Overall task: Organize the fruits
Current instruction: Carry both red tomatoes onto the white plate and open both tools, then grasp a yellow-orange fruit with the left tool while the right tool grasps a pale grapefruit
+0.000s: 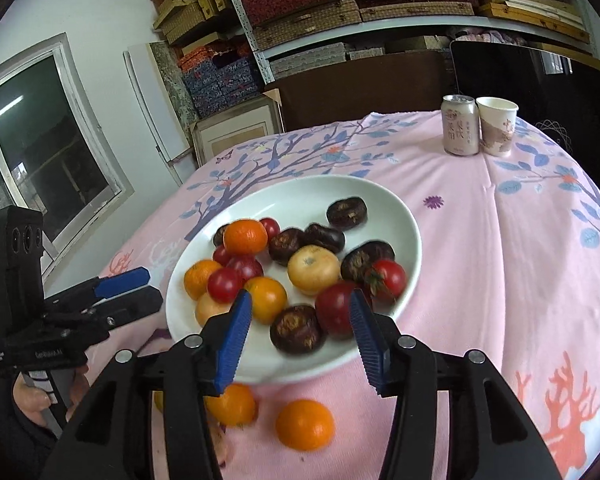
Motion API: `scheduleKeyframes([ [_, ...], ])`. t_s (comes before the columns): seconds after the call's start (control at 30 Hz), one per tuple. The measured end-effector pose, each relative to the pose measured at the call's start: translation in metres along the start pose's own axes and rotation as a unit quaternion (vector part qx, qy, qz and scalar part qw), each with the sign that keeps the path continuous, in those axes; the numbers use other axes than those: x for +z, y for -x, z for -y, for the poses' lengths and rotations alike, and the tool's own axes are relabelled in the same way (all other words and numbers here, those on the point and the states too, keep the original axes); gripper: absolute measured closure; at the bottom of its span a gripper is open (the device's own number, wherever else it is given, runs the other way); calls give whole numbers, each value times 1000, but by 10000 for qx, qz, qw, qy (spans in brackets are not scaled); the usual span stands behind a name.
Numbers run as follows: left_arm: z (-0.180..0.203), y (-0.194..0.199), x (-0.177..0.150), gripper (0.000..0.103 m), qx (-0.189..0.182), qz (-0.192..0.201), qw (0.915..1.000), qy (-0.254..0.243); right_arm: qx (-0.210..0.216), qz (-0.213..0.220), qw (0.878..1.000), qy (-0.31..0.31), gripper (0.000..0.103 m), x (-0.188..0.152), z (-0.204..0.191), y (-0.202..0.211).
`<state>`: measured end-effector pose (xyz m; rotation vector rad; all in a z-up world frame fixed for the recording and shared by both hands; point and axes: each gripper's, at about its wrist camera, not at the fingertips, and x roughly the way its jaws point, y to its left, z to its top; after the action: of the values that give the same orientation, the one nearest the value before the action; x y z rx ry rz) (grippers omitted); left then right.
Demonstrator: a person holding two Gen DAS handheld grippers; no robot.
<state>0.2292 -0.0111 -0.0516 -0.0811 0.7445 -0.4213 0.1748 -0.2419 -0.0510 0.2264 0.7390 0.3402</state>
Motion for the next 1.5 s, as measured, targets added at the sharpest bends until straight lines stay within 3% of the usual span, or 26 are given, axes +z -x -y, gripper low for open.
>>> scheduleKeyframes([
  [0.1,-10,7,-18,17,110,-146,9996,195,147,-293,9992,244,51,-26,-12,13],
  [0.27,-17,14,-30,16,387,-185,9986,307,420,-734,9895,1173,51,-67,-65,21],
  [0.37,-17,13,-33,16,487,-196,9982,278,310,-802,9860,1429,52,-75,-85,14],
  [0.5,-12,11,-34,16,563,-235,9980,137,30,-1009,9871,1242,52,-70,-85,-10],
  [0.57,-10,11,-35,16,540,-239,9982,101,135,-1056,9894,990,53,-66,-80,-16],
  [0.6,-9,12,-36,16,519,-244,9983,66,226,-1049,9905,857,64,-65,-76,-16],
  [0.63,-7,12,-36,16,494,-247,9985,23,252,-1022,9913,796,64,-66,-73,-15],
  [0.83,35,15,-46,16,278,-207,9950,-937,23,-560,9979,331,64,-74,-34,22],
  [1.0,88,21,-72,16,200,-255,9784,-2040,-90,-509,9977,-429,64,-82,25,43],
  [1.1,111,27,-84,16,-14,-285,9724,-2318,-76,-493,9977,-452,64,-83,31,46],
  [1.2,123,14,-89,17,51,-584,9689,-2405,-52,-511,9976,-462,63,-84,32,46],
  [1.33,113,-12,-89,54,-144,-1298,9692,-2087,3,-458,9977,-506,63,-85,33,48],
  [1.4,108,-15,-89,63,-302,-1420,9699,-1957,21,-436,9978,-501,63,-84,32,49],
  [1.5,111,-13,-93,65,-278,-1401,9684,-2043,102,-380,9976,-570,63,-85,34,52],
])
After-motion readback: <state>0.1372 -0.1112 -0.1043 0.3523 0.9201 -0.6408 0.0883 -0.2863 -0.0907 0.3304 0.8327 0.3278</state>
